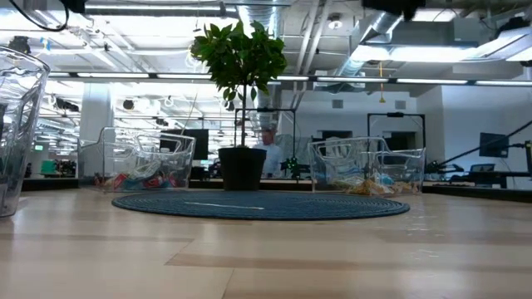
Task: Pick and place Granola Bars by type
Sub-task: Return to Home Position
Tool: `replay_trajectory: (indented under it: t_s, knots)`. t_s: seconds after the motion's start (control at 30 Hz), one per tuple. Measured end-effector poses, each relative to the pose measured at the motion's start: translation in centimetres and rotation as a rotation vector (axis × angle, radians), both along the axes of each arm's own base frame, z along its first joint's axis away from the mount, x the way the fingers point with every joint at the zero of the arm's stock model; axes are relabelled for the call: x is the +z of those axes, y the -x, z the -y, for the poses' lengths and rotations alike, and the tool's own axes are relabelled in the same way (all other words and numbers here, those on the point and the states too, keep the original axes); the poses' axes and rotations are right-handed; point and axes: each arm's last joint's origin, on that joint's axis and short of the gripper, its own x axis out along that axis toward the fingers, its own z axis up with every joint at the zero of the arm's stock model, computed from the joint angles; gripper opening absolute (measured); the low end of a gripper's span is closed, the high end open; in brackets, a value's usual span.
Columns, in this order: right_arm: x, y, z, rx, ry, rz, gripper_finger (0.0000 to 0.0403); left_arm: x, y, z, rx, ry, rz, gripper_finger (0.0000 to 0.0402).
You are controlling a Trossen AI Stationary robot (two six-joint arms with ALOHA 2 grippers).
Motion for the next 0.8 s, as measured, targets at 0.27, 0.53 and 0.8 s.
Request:
replay_trajectory:
  t_s: [0.27,0.53,0.8]
  knots:
    - [-5.5,1.5,-0.4,0.069,-0.059,0.011,0.0159,-0.8,-1.2,-0.2,-0.025,0.086,0.094,0.0151]
    - [-10.8,1.6,-1.7,0.181,-0.038,0.091,0.0159,-2.7,-2.4,-0.3,-0.035,0.091,0.051,0.0151]
    - [-14.2,2.9,-2.3,0.205,-0.009,0.152,0.0159,-4.2,-2.4,-0.1,-0.108,0.073,0.1,0.0151]
